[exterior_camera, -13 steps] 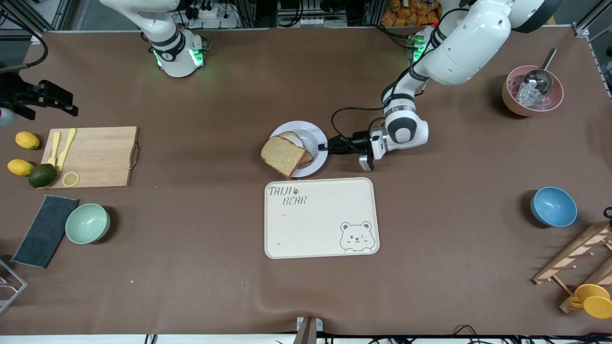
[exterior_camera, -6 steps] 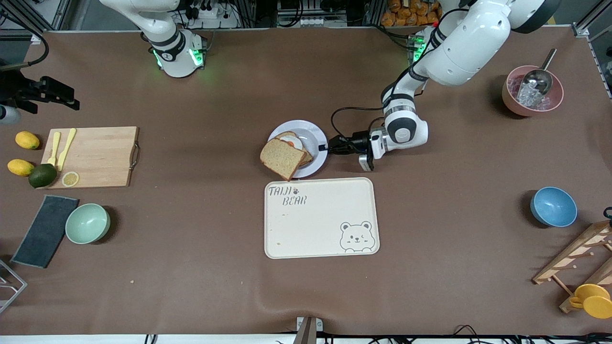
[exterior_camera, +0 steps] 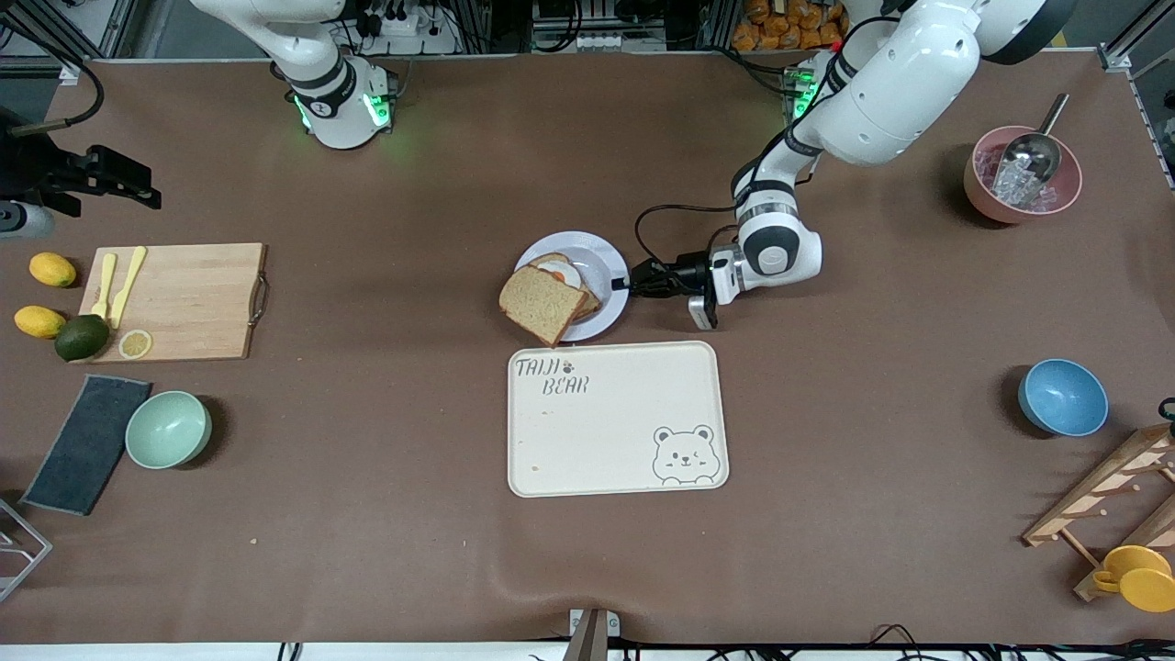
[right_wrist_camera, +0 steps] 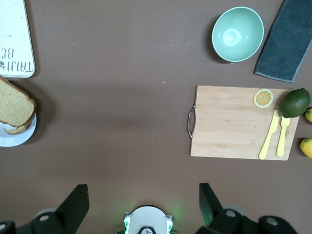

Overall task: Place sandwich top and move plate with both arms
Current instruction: 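Slide the plate with the left gripper onto the white bear tray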

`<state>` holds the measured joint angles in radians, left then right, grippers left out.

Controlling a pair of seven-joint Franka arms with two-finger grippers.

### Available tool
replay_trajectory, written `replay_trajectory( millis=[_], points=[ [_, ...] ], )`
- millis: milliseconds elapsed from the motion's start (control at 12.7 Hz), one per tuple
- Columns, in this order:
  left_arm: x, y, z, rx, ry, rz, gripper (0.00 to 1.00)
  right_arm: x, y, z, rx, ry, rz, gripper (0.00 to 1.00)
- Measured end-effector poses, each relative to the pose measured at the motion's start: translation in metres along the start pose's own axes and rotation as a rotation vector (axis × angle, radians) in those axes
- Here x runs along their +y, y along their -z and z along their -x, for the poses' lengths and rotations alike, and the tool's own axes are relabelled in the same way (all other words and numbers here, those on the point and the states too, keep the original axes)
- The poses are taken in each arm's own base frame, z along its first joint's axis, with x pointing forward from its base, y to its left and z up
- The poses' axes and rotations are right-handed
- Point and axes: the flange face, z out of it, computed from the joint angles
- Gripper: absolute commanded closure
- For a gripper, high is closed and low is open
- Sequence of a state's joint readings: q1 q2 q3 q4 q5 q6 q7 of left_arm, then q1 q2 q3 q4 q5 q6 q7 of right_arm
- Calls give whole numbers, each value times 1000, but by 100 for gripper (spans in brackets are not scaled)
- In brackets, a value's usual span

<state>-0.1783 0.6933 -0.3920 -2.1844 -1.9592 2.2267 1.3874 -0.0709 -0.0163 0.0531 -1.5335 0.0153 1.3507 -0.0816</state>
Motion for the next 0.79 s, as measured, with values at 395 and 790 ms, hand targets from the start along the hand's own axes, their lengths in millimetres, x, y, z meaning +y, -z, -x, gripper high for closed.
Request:
replay_trajectory(
  millis=[395, 790],
  points=[
    [2, 2, -7, 12, -20, 5, 100, -1, 4, -3, 33, -238, 0, 0],
    [16, 4, -16, 26, -47, 20, 100, -5, 4, -3, 33, -257, 0, 0]
  ],
)
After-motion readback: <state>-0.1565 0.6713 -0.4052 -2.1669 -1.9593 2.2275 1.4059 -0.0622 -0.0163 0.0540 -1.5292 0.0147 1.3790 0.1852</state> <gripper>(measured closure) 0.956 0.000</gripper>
